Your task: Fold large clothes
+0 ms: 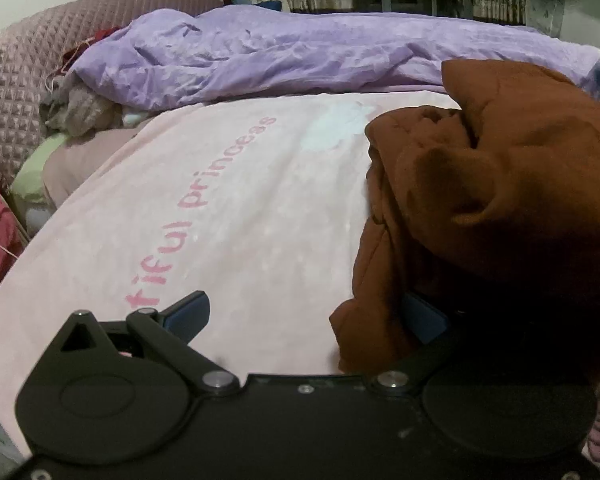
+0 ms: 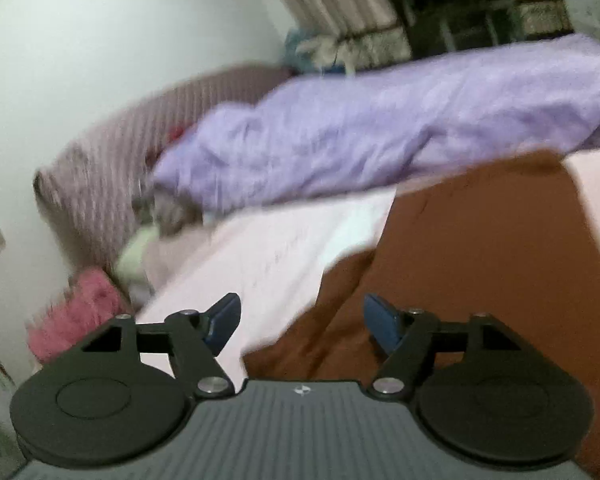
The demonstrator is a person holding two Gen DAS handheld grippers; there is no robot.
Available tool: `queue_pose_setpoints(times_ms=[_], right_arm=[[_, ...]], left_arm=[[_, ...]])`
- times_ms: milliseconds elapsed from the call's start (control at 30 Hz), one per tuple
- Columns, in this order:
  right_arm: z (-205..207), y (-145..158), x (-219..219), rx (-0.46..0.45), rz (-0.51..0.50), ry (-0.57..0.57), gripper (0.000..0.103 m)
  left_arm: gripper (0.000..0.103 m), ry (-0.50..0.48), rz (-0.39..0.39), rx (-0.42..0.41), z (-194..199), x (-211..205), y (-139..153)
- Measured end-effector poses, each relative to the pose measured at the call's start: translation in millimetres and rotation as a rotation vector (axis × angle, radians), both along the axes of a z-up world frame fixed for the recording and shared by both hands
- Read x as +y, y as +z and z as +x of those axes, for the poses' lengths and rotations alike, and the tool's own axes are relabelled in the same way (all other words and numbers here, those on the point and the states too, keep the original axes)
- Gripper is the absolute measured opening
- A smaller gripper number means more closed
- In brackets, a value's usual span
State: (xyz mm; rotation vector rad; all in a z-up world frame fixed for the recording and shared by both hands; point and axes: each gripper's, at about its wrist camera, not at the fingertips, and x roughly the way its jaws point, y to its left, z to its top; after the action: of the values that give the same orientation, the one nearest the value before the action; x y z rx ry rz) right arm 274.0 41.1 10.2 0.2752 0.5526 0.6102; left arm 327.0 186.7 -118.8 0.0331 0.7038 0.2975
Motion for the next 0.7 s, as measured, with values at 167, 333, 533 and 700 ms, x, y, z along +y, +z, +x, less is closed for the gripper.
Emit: queue_pose_setpoints(times_ms=[167, 333, 533, 700], right_arm=[[9.4, 0.1, -50.3, -0.075, -0.128, -0.195, 0.053], [34.1, -43.9, -62.4, -0.005, -0.319, -0.253, 0.04], [36.9, -67.3, -71.0, 0.002, -0.269, -0.243, 0.04], [33.2, -67.7, -72.4, 0.001, -0.266, -0.218, 0.041]], left_arm=[[0.103, -0.009, -0.045, -0.03, -6.1, 2.6, 17.5], [0.103, -0.087, -0.139, -0.159, -23.8, -2.9, 52.2], [0.103, -0.179, -0.236, -0.248, -39.1, -16.0, 73.5], [0.103, -0.273, -0.264, -0.313, -50.0, -25.9, 85.4]])
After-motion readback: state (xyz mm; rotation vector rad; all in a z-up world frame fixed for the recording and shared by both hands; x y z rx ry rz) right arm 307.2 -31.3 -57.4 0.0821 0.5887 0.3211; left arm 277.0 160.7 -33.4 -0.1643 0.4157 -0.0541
